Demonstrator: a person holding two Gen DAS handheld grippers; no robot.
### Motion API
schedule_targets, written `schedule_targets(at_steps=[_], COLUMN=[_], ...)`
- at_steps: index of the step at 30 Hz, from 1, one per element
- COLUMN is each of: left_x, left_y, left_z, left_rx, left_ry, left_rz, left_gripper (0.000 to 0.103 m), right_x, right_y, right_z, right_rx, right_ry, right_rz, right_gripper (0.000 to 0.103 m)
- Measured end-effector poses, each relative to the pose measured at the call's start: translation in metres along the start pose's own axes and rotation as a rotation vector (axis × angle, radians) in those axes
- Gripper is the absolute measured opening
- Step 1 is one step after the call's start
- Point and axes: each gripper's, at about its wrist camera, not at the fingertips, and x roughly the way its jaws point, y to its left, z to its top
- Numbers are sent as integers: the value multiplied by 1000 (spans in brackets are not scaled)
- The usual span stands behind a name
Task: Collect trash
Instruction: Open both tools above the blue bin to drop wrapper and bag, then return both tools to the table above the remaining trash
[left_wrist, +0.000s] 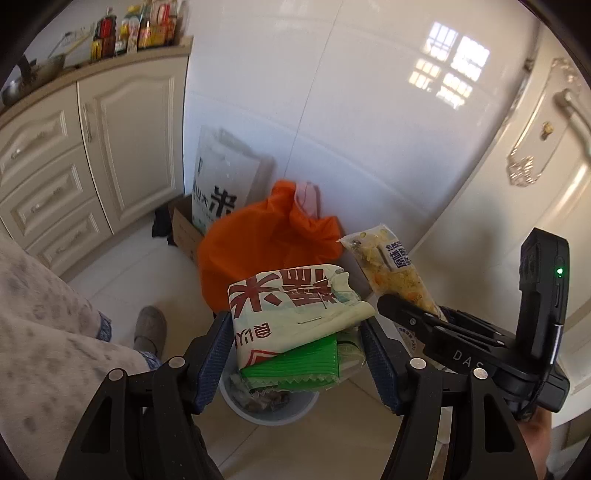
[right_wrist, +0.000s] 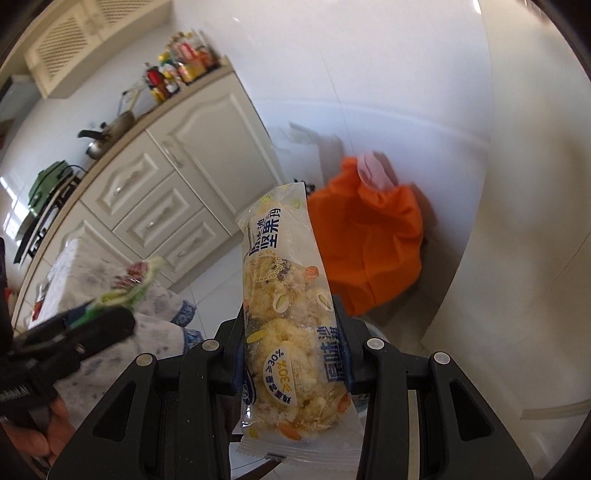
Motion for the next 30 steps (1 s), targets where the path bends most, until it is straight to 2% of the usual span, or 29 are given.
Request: schedule_targets(at_steps=[2, 5, 6, 8, 9, 10, 12, 15, 21, 23, 30], left_x=[20, 58, 79, 98, 104, 109, 106, 103, 76, 62, -10], left_y=[-2, 5, 7, 8, 11, 13, 10, -2, -30, -39, -27], left_z=[4, 27, 43, 49, 52, 58, 60, 60, 50, 49, 37], left_rx=[-6, -8, -11, -8, -8, -11, -12, 22, 96, 105, 81], left_ry=[40, 120, 157, 209, 222, 229, 218, 195, 118, 89, -42], left_rz=[-8, -32, -41, -17, -2, 16, 60, 118, 198, 206, 192], left_gripper=[64, 65, 65, 66, 72, 82, 94, 101, 101, 101, 101], right_x=[15, 32, 38, 48, 50, 52, 54, 52, 42, 38, 6], right_y=[-9, -23, -27, -36, -39, -43, -47, -51, -48, -42, 0], right_z=[-4, -12, -14, -18, -20, -23, -26, -28, -29, -28, -10], right_rx=[21, 52, 63, 90, 101, 115, 127, 145, 166, 161, 100], right_ry=[27, 62, 74, 100, 106, 116, 122, 113, 96, 88, 29], right_rz=[-10, -23, -30, -35, -33, -31, -36, -42, -88, -83, -64], right_gripper=[41, 45, 53, 61, 67, 76, 85, 103, 103, 103, 103])
